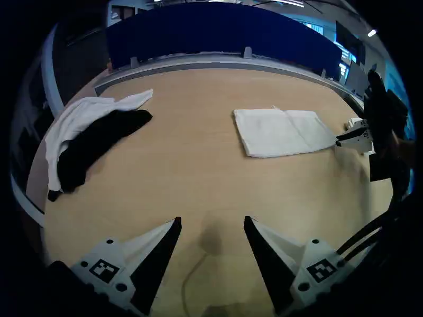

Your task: Fold towel

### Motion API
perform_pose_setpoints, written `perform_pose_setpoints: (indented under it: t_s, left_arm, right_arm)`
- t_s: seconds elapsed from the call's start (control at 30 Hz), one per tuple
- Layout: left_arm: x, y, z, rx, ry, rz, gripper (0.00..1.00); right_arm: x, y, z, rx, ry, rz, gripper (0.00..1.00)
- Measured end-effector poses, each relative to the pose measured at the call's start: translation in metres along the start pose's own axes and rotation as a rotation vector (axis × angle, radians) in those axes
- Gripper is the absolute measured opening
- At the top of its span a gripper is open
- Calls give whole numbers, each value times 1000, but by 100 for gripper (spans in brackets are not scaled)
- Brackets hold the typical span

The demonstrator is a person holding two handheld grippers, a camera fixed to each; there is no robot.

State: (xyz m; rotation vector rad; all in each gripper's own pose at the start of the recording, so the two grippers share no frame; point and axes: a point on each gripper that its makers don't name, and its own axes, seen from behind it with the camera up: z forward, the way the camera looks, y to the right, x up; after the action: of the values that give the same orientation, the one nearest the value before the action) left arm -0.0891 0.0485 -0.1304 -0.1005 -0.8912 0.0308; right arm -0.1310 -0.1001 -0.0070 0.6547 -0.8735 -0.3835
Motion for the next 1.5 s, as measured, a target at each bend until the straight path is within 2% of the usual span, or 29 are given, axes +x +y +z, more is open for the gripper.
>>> perform_pose_setpoints:
  t_s: [0.07, 0.17, 0.47, 0.67, 0.87, 1.17, 1.5]
  left_arm:
    - [-2, -1, -1, 3, -1, -1, 87]
    - [-2, -3, -3, 5, 0, -3, 87]
    - [1, -4, -8, 3, 6, -3, 87]
    - [3, -6, -11, 3, 13, -3, 87]
    - [6, -9, -14, 1, 25, -13, 87]
    - [10, -13, -17, -3, 42, -23, 87]
    - [17, -15, -22, -7, 62, -25, 87]
  right_arm:
    - [0, 1, 0, -1, -1, 1, 11]
    - [2, 0, 0, 1, 1, 1, 8]
    - [12, 3, -5, -18, 24, -10, 7]
    - [31, 4, -13, -32, 55, -26, 7]
    - [62, -1, -26, -43, 99, -76, 7]
    - [114, -14, -40, -43, 158, -186, 7]
    - [131, -18, -40, -32, 165, -231, 7]
